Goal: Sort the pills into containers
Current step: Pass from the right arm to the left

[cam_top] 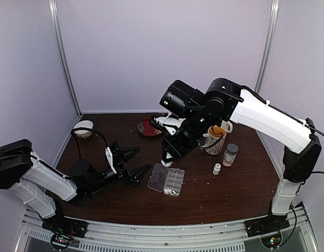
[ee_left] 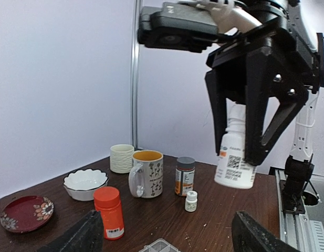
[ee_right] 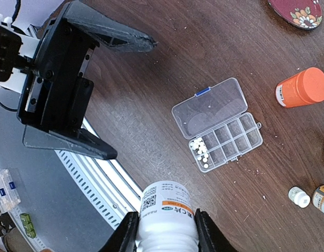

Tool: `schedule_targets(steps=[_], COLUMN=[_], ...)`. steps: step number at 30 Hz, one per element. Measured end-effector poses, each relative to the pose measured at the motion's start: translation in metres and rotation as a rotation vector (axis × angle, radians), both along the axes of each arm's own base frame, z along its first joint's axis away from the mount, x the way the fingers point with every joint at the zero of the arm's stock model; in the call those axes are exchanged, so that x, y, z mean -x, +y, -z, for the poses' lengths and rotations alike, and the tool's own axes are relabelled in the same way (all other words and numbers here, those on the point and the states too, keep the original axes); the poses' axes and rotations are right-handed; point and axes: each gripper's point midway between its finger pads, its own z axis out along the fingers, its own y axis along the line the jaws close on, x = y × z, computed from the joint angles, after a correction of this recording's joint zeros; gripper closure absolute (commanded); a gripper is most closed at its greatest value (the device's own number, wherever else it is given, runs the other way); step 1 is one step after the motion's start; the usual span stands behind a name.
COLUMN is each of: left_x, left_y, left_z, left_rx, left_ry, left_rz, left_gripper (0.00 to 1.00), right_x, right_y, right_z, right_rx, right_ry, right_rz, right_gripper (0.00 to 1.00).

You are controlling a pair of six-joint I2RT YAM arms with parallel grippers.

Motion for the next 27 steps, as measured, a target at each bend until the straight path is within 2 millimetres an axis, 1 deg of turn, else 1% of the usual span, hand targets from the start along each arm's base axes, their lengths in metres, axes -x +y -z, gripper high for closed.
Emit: schedule_targets(steps=[5, 9, 12, 15, 19, 25, 27], left_x=[0.012, 0.015, 0.016, 0.016, 0.018, 0.014, 0.013], left_y=[-0.019, -0.030, -0.035, -0.044, -0.052, -0.058, -0.058], left_z=[-0.015, -0.025, -0.023, -0.019, -0.018, -0.015, -0.014], left_rx=[0.003, -0.003, -0.025, -0.072, -0.101, -0.140, -0.145], left_ry=[-0.073, -0.107, -0.114, -0.115, -0.121, -0.119, -0.121], left_rz=[0.070, 0.091, 0.099, 0.110, 0.120, 0.114, 0.111], left_gripper=[0.14, 0.15, 0.15, 0.16, 0.23, 0.44, 0.47], right_x=[0.002, 0.002, 0.002, 0.002, 0.000, 0.000, 0.000], right_y=[0.002, 0.004, 0.006, 0.010, 0.015, 0.019, 0.019], right_z=[-0.002, -0.003, -0.004, -0.005, -0.007, -0.005, -0.006], right_rx=[-0.010, -0.020, -0.030, -0.046, -0.064, -0.073, -0.075], right_ry=[0.007, 0.011, 0.013, 0.015, 0.012, 0.020, 0.021], right_rz=[-0.005, -0.005, -0.006, -0.008, -0.009, -0.008, -0.006], right_gripper=[0.76, 0.76, 0.76, 0.76, 0.76, 0.76, 0.76])
